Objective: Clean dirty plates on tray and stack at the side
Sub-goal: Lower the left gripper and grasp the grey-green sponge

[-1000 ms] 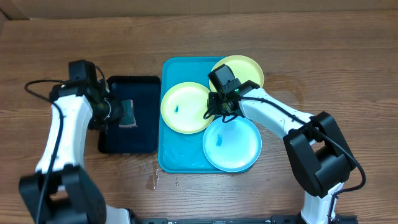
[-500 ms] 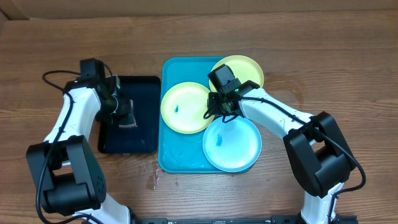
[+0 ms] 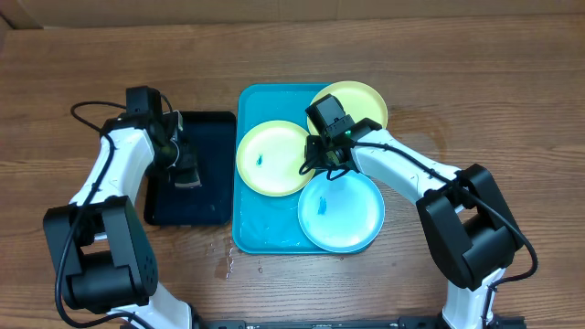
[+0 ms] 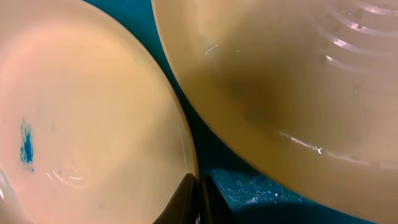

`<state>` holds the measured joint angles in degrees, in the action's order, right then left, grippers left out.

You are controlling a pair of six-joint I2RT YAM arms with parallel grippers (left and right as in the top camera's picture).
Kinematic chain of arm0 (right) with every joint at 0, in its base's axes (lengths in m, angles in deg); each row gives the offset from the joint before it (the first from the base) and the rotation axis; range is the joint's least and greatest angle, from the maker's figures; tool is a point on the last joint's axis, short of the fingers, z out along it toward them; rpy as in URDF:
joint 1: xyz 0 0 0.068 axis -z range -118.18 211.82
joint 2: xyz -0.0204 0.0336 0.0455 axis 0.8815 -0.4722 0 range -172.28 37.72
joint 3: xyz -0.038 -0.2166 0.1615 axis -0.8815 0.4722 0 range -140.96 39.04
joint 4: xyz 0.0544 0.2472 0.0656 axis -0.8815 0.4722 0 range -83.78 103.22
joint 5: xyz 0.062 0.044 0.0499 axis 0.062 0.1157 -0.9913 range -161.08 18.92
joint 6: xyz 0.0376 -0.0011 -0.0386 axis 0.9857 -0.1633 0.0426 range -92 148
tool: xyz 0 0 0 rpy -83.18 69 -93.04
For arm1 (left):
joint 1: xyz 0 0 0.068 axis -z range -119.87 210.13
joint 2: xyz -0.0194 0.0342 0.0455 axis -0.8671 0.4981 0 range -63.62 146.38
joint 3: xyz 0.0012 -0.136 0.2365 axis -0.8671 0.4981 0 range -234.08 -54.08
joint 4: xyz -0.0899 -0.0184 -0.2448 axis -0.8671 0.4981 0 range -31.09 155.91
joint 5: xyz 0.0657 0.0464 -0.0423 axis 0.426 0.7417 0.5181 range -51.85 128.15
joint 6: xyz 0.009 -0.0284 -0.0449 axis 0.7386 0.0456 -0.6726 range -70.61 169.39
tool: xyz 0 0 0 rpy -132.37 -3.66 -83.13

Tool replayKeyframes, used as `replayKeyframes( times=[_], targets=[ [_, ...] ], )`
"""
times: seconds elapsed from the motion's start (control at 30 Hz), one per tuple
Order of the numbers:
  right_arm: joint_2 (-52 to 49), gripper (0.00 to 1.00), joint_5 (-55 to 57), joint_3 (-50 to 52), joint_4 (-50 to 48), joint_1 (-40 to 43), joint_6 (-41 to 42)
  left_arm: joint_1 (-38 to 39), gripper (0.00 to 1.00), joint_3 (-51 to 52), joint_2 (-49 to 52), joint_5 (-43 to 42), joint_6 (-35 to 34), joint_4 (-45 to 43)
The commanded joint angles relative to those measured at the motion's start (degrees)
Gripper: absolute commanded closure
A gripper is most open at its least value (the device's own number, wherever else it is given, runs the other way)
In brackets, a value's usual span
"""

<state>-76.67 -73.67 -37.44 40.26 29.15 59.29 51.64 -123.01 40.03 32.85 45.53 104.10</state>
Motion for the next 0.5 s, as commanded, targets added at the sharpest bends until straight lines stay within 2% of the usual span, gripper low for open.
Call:
replayKeyframes(
  times=[0.0,0.07,0.2,0.23,0.3,0.33,0.43,0.47],
  targets=[
    [-0.63,0.96,-0.02,0.04,-0.33,-0.28,-0.17,0.07,0.7,3.48,1.07,0.98,0.44,-3.06],
    [-0.63,0.96,0.0,0.04,-0.33,-0.28,-0.17,0.07,0.7,4.61,1.07,1.25,0.44,-4.83],
    [-0.63,0.96,-0.02,0.04,-0.33,-0.28,-0.15,0.07,0.8,4.85,1.07,0.98,0.42,-5.07],
    [-0.63,0.96,-0.02,0.04,-0.33,-0.28,-0.15,0.07,0.8,4.9,1.07,0.98,0.42,-5.07],
    [-0.63,0.96,-0.02,0.04,-0.28,-0.28,-0.17,0.07,0.71,5.95,1.07,1.01,0.15,-5.53],
    [-0.63,0.96,-0.02,0.04,-0.28,-0.28,-0.17,0.07,0.7,6.27,1.07,1.05,-0.13,-5.79],
    [-0.63,0.96,-0.02,0.04,-0.31,-0.28,-0.15,0.07,0.73,7.39,1.07,1.05,-0.22,-6.88],
    [-0.63,0.96,-0.02,0.04,-0.31,-0.28,-0.17,0.07,0.77,7.39,1.07,1.03,-0.24,-6.88]
  ],
)
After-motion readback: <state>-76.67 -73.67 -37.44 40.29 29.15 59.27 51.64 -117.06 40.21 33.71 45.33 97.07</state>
